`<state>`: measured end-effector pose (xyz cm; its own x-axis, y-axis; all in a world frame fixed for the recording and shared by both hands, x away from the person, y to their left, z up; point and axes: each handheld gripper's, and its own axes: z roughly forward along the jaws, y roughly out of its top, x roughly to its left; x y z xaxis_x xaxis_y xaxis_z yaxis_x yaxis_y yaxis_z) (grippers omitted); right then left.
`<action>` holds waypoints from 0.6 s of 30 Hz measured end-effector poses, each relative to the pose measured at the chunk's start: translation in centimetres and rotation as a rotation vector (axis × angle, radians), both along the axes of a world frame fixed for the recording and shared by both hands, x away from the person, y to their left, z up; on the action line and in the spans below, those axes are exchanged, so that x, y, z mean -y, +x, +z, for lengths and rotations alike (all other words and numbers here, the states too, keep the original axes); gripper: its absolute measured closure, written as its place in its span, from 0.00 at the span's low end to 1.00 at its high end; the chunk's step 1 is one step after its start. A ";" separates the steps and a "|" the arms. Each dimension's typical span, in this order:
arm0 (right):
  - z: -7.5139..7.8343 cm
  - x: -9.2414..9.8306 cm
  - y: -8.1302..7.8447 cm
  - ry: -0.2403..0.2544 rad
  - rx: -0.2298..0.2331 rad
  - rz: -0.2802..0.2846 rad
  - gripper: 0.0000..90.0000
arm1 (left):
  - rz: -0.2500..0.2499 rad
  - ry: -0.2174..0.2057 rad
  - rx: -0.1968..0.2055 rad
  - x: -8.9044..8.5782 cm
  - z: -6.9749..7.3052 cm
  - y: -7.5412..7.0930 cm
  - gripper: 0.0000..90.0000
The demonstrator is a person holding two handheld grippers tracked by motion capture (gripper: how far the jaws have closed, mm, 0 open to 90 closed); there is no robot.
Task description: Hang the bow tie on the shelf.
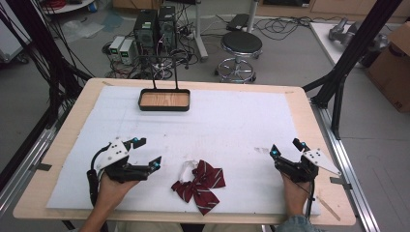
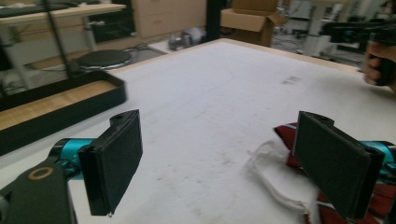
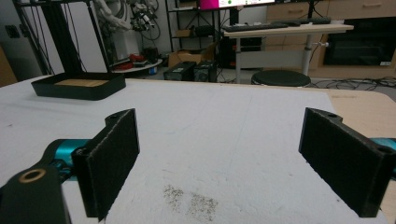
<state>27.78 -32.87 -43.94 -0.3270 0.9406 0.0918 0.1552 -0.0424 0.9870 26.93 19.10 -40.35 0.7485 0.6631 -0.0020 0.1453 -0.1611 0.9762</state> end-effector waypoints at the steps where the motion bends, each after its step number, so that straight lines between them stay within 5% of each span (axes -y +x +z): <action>1: 0.0 0.0 0.0 0.000 0.000 0.000 0.13 | -0.026 0.000 -0.001 0.4 -0.1 0.0 0.18; 2: 0.0 0.0 0.0 0.000 0.000 0.001 0.13 | -0.080 0.008 0.000 1.2 -0.2 0.2 0.21; 7: 0.0 0.0 0.0 0.003 0.000 0.002 0.13 | -0.177 0.038 -0.030 3.1 -0.7 0.7 0.22; 14: 0.0 0.0 0.0 -0.001 0.001 0.002 0.13 | -0.289 0.060 -0.104 5.3 -1.5 1.4 0.29; 18: 0.0 0.0 0.0 0.000 0.000 0.002 0.13 | -0.312 0.082 -0.129 6.3 -1.8 1.7 0.30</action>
